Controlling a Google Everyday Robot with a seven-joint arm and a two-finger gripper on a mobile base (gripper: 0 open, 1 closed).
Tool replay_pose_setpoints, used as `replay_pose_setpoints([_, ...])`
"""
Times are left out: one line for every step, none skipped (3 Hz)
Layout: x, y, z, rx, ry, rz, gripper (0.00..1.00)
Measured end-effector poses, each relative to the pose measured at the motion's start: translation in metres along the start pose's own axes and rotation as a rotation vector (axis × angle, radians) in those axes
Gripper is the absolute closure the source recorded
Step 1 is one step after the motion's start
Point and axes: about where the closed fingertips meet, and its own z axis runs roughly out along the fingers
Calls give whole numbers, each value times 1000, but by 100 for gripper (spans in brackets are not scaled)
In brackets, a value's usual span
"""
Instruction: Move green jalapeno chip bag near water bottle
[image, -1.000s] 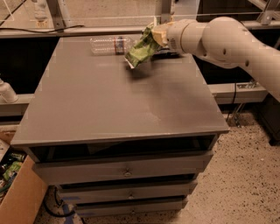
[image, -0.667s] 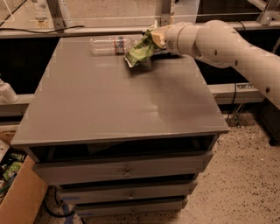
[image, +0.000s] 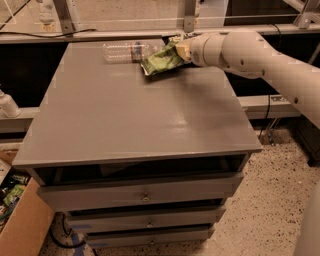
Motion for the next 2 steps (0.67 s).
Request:
replay_pose_setpoints([9, -4, -2, 7, 31, 0, 59])
replay_pose_setpoints([16, -6, -6, 9, 53, -4, 35])
